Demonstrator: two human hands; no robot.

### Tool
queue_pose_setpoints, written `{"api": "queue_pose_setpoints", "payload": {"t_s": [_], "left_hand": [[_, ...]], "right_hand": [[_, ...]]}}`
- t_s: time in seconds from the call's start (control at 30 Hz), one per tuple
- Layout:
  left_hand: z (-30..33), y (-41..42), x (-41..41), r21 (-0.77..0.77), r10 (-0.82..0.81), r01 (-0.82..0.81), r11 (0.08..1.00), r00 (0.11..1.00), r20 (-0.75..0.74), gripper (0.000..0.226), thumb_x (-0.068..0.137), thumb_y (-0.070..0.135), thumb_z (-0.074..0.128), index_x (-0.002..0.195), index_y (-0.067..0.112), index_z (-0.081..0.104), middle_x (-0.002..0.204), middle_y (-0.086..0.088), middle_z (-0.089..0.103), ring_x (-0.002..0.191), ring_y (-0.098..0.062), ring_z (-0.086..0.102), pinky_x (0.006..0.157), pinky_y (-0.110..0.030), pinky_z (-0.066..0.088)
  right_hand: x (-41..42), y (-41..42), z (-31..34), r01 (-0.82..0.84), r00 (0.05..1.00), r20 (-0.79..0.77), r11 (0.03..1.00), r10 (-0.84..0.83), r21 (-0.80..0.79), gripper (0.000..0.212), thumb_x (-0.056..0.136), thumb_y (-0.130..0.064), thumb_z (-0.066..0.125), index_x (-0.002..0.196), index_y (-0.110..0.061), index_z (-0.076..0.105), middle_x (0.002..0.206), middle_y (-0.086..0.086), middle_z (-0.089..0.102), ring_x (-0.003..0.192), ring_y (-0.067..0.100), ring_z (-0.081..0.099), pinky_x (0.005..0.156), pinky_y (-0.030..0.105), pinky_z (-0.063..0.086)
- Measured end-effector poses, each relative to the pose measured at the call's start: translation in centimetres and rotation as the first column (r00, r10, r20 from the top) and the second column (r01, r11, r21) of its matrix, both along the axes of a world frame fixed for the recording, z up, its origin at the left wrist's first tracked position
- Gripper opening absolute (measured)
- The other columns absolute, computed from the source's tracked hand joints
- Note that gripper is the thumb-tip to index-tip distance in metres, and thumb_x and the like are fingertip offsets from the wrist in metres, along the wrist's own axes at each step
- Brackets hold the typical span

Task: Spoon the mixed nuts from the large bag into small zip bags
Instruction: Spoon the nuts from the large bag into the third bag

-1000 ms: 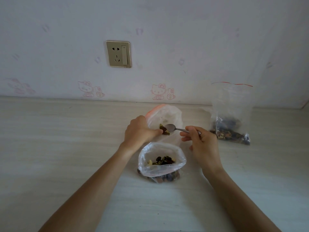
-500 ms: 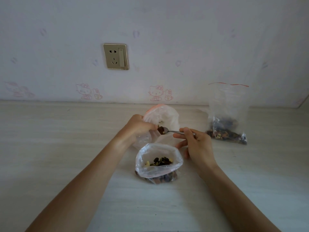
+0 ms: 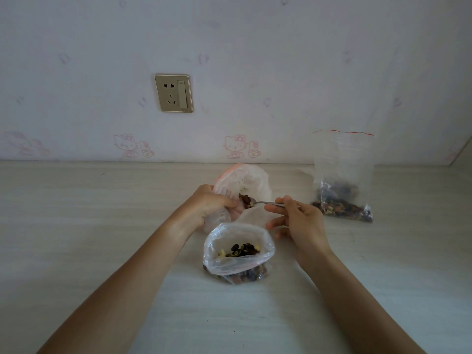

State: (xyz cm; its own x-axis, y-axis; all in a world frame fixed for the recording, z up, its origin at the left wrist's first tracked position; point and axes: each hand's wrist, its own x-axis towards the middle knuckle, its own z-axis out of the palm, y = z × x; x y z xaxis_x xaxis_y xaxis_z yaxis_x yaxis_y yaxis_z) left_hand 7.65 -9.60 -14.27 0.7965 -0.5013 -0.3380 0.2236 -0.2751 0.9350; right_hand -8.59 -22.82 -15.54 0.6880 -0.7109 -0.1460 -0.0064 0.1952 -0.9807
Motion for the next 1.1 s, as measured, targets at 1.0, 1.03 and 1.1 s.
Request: {"api": "queue_pose_setpoints", "payload": {"t_s": [1.0,1.03,1.1], "left_hand": [[3.1,8.1,-5.8,0.096,-0.069,-0.013,0.995,0.602,0.795,0.013,0.094,0.041,0.072,0.087,0.031,0.074,0.078,0.017,0.072,0.073,0.002,0.067,0.064,-0.006,0.045],[2.8,8.4,-6.4,0.153,-0.124,0.006,0.988,0.623,0.772,0.017,0.095,0.046,0.069,0.085,0.033,0.074,0.076,0.018,0.072,0.070,0.003,0.067,0.062,-0.006,0.044],[2.0,8.9,-7.3,0.233,-0.189,0.020,0.972,0.653,0.734,0.024,0.094,0.054,0.065,0.083,0.034,0.074,0.073,0.019,0.071,0.069,0.004,0.066,0.059,-0.007,0.041]], "right_hand": [[-7.7,1.5,5.7,-0.069,0.975,0.208,0.996,0.080,-0.062,0.035,0.109,-0.027,0.048,0.101,-0.001,0.070,0.090,0.020,0.077,0.066,0.030,0.072,0.041,0.031,0.048],[-8.4,1.7,5.5,-0.080,0.975,0.201,0.995,0.091,-0.064,0.035,0.109,-0.027,0.048,0.101,-0.001,0.070,0.090,0.020,0.077,0.066,0.031,0.072,0.041,0.031,0.048],[-9.4,2.2,5.0,-0.099,0.979,0.174,0.993,0.108,-0.058,0.035,0.109,-0.027,0.047,0.101,-0.001,0.070,0.089,0.021,0.077,0.066,0.031,0.072,0.042,0.031,0.049]]}}
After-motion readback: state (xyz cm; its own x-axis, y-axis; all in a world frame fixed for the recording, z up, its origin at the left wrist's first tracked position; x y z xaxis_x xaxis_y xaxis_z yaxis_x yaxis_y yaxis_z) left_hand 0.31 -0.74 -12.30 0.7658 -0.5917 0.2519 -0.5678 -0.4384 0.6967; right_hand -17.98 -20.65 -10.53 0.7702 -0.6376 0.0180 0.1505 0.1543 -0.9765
